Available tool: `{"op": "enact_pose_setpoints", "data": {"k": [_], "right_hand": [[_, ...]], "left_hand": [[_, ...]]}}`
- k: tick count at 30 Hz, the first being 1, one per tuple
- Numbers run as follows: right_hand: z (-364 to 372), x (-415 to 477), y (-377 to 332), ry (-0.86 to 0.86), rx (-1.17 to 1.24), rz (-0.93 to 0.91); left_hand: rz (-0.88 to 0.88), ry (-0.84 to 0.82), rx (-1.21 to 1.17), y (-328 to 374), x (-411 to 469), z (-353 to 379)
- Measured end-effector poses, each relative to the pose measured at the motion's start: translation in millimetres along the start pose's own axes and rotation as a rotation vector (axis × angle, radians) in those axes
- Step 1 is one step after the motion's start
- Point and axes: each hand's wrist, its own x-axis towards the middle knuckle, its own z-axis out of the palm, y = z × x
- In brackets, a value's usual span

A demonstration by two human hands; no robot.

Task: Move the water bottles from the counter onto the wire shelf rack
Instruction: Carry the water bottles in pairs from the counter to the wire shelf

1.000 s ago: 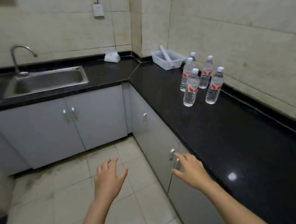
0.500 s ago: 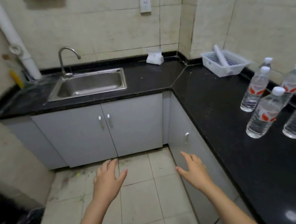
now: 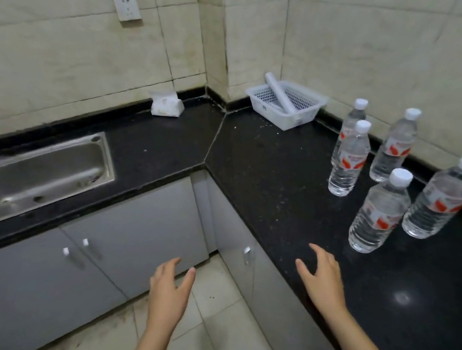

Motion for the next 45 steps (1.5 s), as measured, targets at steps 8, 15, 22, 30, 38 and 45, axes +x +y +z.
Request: {"op": "enact_pose_setpoints", "data": {"k": [8,15,22,30,38,45], "right_hand": [[-15.4,49.2,17.9,0.498,0.076,0.229],[-60.8,82.7,-2.4,0.940,0.177,0.447],[-93.6,126.1,-27.6,0.930,0.259,0.339],[-73.4,127.3,-11.1,0.904,0.378,0.484],[-80.8,162.7,2.0,0.922,0.403,0.495],[-98.9,194.5,15.6,0.907,0.449,0.517]], "left_hand": [[0.199,-0.318,-0.018,62.3,120.3,79.7],[0.411,-0.513,0.005,160.6,236.3,124.7],[0.707,-0.746,-0.041,239.7,250.9,166.2],[0.824,-0.893,-0.134,345.3,225.9,213.5],[0.805,-0.997,-0.108,367.4,218.5,246.7],[0.778,-0.919,-0.108,351.4,213.5,273.6]]}}
